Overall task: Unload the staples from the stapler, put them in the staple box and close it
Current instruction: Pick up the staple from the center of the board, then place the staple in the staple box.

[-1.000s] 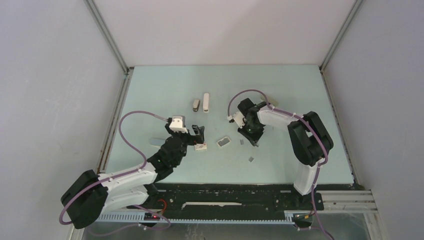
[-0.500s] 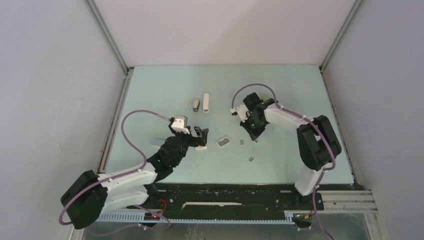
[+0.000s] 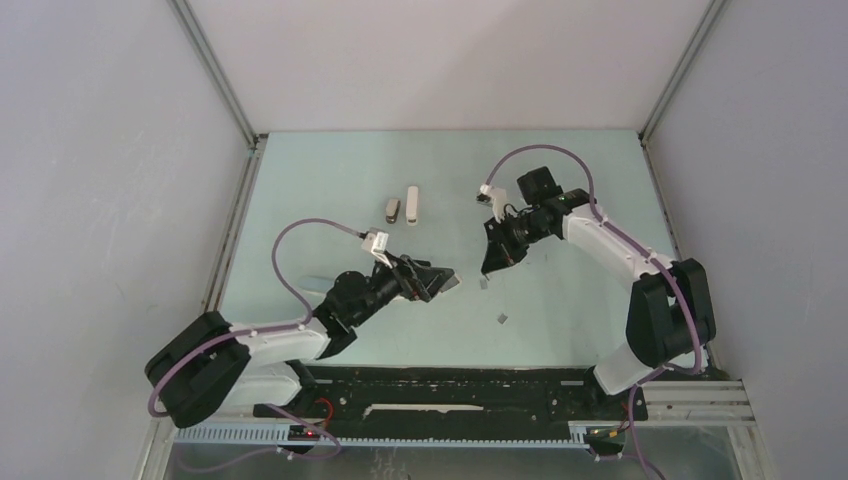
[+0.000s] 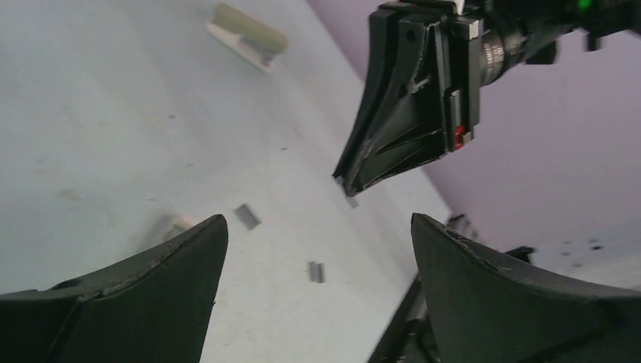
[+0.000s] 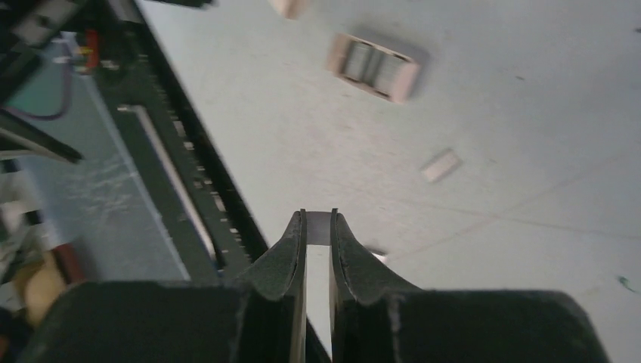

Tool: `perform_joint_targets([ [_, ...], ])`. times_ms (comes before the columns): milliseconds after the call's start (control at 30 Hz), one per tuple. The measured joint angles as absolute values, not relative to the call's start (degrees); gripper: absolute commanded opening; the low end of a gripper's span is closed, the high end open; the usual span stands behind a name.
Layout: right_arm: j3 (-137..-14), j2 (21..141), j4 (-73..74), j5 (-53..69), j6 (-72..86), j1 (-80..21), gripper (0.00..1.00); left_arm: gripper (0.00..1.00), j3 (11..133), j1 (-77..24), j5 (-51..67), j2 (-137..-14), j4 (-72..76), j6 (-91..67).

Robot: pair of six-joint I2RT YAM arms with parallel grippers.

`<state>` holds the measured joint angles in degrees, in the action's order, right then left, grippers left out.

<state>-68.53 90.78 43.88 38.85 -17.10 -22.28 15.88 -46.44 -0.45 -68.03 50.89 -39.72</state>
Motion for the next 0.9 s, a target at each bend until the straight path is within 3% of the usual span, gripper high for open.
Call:
perform_joint_targets([
  [233,-68.51,90.04,43.66,55.96,-12.84,-18.33,0.11,0.91,16.05,-46.81,7.09,-81.52,70.46,-52.16],
  [467,-68.34,90.04,43.29,65.73,-10.50,-15.53,0.11,0.86,19.68,-48.18,10.35,-88.42,76.29,-57.95],
  [900,-67.85,90.04,42.50,73.67,-8.54,-14.68,0.12,0.59,24.95,-49.87,10.96,-93.60,79.53,-62.78],
])
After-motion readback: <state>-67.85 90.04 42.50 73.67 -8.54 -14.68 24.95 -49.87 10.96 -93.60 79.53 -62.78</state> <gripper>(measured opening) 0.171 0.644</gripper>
